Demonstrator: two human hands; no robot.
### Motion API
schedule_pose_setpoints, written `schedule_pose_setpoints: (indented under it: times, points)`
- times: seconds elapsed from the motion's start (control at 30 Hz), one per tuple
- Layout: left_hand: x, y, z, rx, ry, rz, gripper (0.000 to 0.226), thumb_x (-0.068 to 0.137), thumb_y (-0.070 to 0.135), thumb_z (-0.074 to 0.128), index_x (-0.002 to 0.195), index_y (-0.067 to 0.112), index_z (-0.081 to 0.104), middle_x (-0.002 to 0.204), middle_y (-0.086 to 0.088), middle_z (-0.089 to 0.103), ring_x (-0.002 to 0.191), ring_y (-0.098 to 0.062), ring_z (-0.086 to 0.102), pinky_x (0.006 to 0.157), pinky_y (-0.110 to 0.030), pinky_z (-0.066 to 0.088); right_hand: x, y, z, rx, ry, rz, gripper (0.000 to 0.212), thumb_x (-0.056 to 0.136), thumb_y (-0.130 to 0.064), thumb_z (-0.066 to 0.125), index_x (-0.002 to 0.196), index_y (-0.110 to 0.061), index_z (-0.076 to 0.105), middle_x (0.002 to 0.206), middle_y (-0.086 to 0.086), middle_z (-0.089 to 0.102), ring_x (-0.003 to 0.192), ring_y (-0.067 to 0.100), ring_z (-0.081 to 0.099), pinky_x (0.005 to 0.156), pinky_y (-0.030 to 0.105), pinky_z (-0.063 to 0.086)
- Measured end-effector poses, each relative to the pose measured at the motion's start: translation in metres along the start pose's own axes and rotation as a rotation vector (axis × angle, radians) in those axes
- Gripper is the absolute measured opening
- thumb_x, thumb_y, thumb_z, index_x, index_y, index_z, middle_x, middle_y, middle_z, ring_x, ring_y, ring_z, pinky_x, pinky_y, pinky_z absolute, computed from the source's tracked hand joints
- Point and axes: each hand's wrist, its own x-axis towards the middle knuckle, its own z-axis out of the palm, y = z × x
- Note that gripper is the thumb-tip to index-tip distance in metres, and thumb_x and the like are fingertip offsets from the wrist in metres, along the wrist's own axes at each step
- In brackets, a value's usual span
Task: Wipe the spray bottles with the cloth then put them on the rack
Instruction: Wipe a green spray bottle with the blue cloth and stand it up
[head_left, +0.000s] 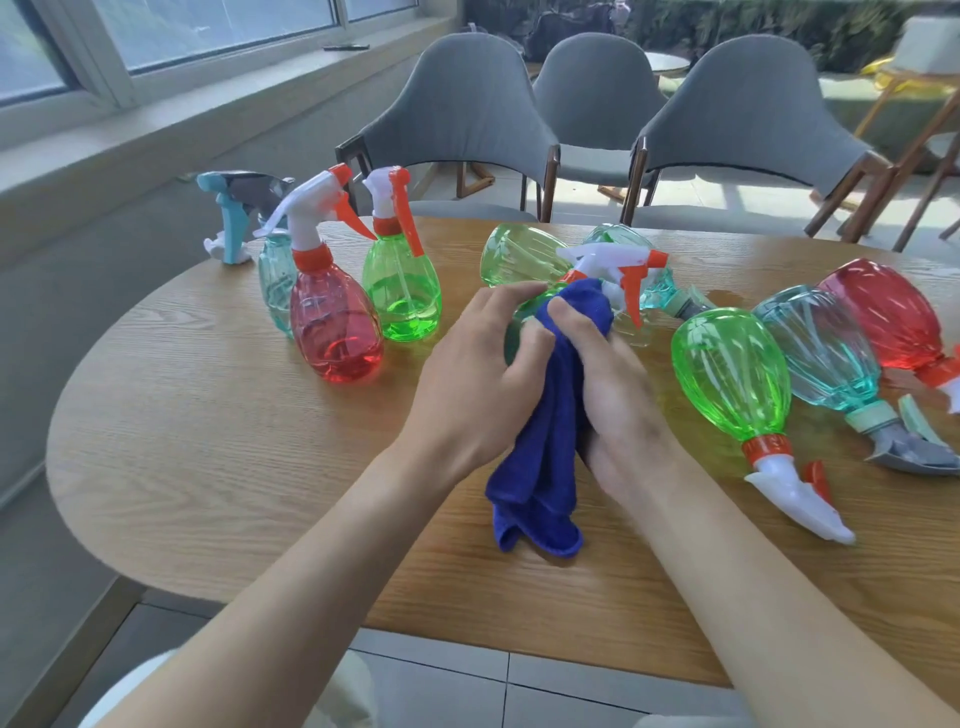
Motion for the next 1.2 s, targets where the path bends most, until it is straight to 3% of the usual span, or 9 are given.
schedule_pose_setpoints:
  times: [0.17, 0.3, 0.4, 0.5, 0.67, 0.77, 0.93, 1.07, 1.2]
  points:
    - [-0.002, 0.001, 0.000, 0.090, -0.049, 0.074, 0.060, 0.093, 0.047, 0.050, 0.151, 0.029, 0.057, 0.145, 0.016, 0.058, 0.129, -0.002, 0.057, 0.108, -0.028, 0.048, 0.008, 0.006, -0.002, 0.010, 0.126, 0.010, 0.030, 0.101, -0.040, 0.071, 0.117, -0.015, 0.069, 0.091, 0.007, 0.062, 0.082, 0.024, 0.062, 0.069, 0.036, 0.053]
    - [0.003, -0.003, -0.009, -0.165, -0.049, -0.035, 0.042, 0.107, 0.047, 0.059, 0.147, 0.033, 0.060, 0.142, 0.019, 0.064, 0.126, 0.011, 0.057, 0.104, -0.013, 0.044, 0.015, 0.002, -0.007, 0.125, 0.162, 0.056, 0.051, 0.093, -0.046, 0.075, 0.126, -0.009, 0.068, 0.112, 0.015, 0.062, 0.101, 0.034, 0.062, 0.091, 0.047, 0.054]
    - [0.007, -0.003, -0.008, -0.339, -0.023, -0.128, 0.031, 0.112, 0.043, 0.052, 0.135, 0.029, 0.067, 0.126, 0.018, 0.071, 0.114, 0.009, 0.065, 0.091, -0.011, 0.050, 0.018, -0.001, -0.013, 0.126, 0.124, 0.080, 0.043, 0.094, -0.046, 0.070, 0.122, -0.014, 0.071, 0.114, 0.018, 0.066, 0.102, 0.035, 0.064, 0.095, 0.048, 0.052]
    - [0.006, -0.002, 0.000, -0.399, -0.015, -0.156, 0.034, 0.109, 0.048, 0.049, 0.127, 0.030, 0.072, 0.117, 0.011, 0.075, 0.108, -0.002, 0.071, 0.085, -0.019, 0.056, 0.011, 0.001, -0.012, 0.129, 0.069, 0.102, 0.046, 0.100, -0.044, 0.064, 0.127, -0.008, 0.072, 0.110, 0.018, 0.073, 0.094, 0.033, 0.071, 0.085, 0.043, 0.060]
    - [0.007, -0.003, -0.001, -0.333, 0.090, -0.125, 0.041, 0.107, 0.045, 0.040, 0.130, 0.030, 0.071, 0.111, 0.006, 0.077, 0.102, -0.003, 0.071, 0.091, -0.026, 0.058, 0.004, 0.010, -0.002, -0.034, -0.029, 0.026, 0.065, 0.086, -0.044, 0.083, 0.134, -0.008, 0.061, 0.110, 0.017, 0.063, 0.099, 0.033, 0.062, 0.086, 0.049, 0.051]
    - [0.005, -0.005, 0.000, -0.280, 0.117, -0.118, 0.047, 0.104, 0.051, 0.035, 0.135, 0.033, 0.066, 0.118, 0.008, 0.074, 0.114, -0.006, 0.068, 0.105, -0.036, 0.053, 0.001, 0.008, 0.000, -0.074, -0.074, 0.002, 0.063, 0.083, -0.036, 0.087, 0.133, -0.009, 0.059, 0.106, 0.017, 0.070, 0.093, 0.031, 0.070, 0.078, 0.045, 0.058]
    - [-0.003, -0.002, 0.005, -0.250, 0.042, 0.000, 0.043, 0.110, 0.040, 0.040, 0.147, 0.028, 0.056, 0.131, 0.007, 0.071, 0.121, 0.000, 0.064, 0.103, -0.020, 0.049, 0.003, -0.006, -0.002, -0.047, -0.020, -0.015, 0.036, 0.094, -0.040, 0.079, 0.114, -0.014, 0.067, 0.093, 0.009, 0.072, 0.085, 0.025, 0.072, 0.076, 0.039, 0.060]
    - [-0.007, -0.005, 0.012, -0.052, -0.048, 0.153, 0.044, 0.113, 0.031, 0.044, 0.155, 0.018, 0.052, 0.149, 0.004, 0.060, 0.141, -0.005, 0.052, 0.118, -0.024, 0.039, 0.003, -0.015, -0.009, 0.036, 0.117, 0.051, 0.028, 0.097, -0.047, 0.073, 0.096, -0.019, 0.065, 0.076, 0.001, 0.061, 0.065, 0.017, 0.064, 0.062, 0.031, 0.055]
    - [-0.003, -0.006, 0.010, 0.009, -0.036, 0.205, 0.043, 0.113, 0.030, 0.043, 0.152, 0.016, 0.056, 0.146, 0.002, 0.063, 0.138, -0.008, 0.056, 0.115, -0.026, 0.041, -0.002, -0.013, -0.007, 0.055, 0.098, 0.040, 0.028, 0.101, -0.044, 0.068, 0.097, -0.017, 0.066, 0.075, 0.001, 0.064, 0.065, 0.017, 0.067, 0.060, 0.029, 0.058]
